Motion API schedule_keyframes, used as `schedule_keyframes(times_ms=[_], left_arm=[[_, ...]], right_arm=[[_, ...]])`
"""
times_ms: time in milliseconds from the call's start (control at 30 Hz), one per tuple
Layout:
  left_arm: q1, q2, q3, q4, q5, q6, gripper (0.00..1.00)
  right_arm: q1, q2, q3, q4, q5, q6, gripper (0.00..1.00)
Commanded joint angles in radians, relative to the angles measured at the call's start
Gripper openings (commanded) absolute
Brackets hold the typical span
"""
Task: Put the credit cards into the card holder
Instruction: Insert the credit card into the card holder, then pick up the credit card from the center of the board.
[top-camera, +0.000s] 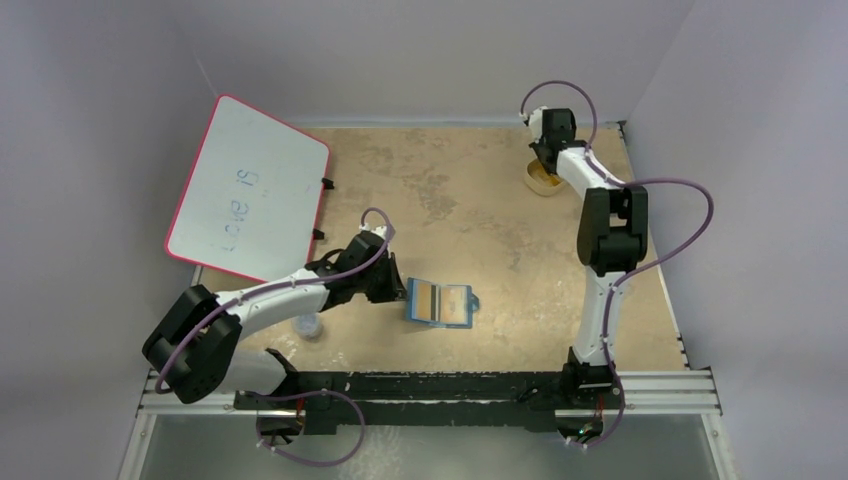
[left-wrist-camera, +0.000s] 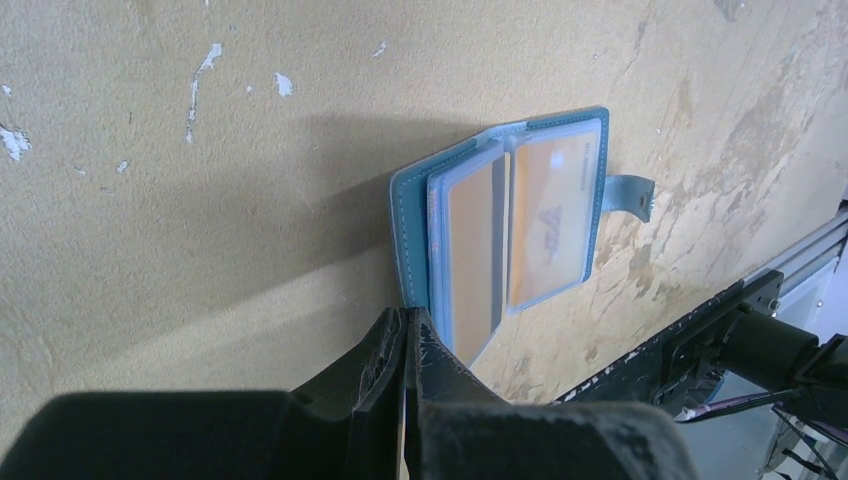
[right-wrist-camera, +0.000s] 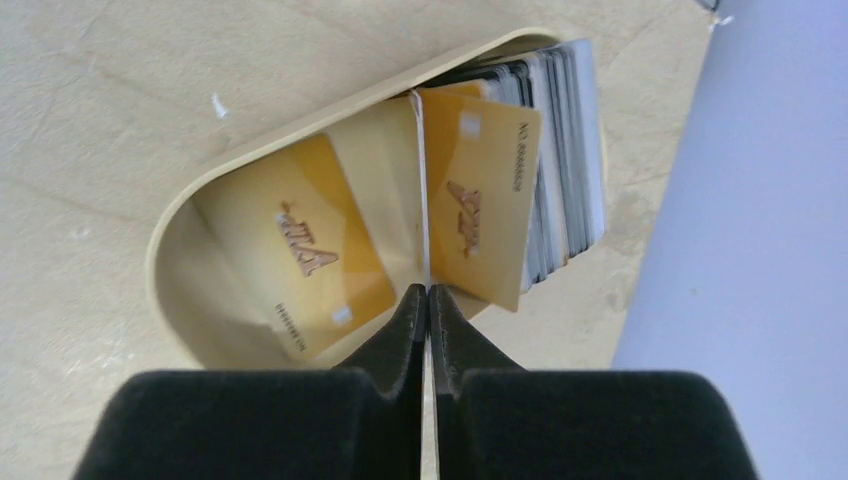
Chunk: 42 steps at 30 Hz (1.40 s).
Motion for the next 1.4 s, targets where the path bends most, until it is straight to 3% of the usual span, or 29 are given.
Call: schedule_keyframes(times_ms=[0, 267, 467, 633, 800, 1000, 1100, 1200, 1367], left_arm=[[0.000, 0.012, 0.035, 0.023, -0.028, 0.000, 0.00], [-0.001, -0.017, 0.063, -0.023, -0.083, -0.040, 0.21], [0.000, -0.091, 0.098, -0.093, -0.158, -0.068, 0.42], [0.001, -0.165, 0.112, -0.108, -0.216, -0.104, 0.47], [0.000, -0.252, 0.116, -0.055, -0.140, -0.163, 0.50], [0.001, -0.337, 0.135, -0.014, -0.150, -0.194, 0.51], [0.000, -0.366, 0.136, 0.019, -0.160, -0.217, 0.52], [0.000, -0.387, 0.123, 0.089, -0.161, -0.243, 0.52], [0.000, -0.393, 0.075, 0.263, -0.121, -0.282, 0.52]], right_arm=[[0.001, -0.093, 0.040, -0.100, -0.072, 0.099, 0.00], [0.025, -0.165, 0.056, -0.217, -0.061, 0.299, 0.00], [0.051, -0.281, -0.042, -0.215, -0.086, 0.443, 0.00], [0.109, -0.382, -0.109, -0.196, -0.135, 0.560, 0.00], [0.173, -0.599, -0.352, 0.018, -0.395, 0.704, 0.00], [0.176, -0.820, -0.645, 0.303, -0.799, 0.925, 0.00], [0.187, -0.900, -0.828, 0.546, -1.010, 1.094, 0.00], [0.224, -0.956, -0.988, 0.759, -1.102, 1.247, 0.00], [0.292, -0.991, -1.121, 0.992, -1.169, 1.412, 0.00]])
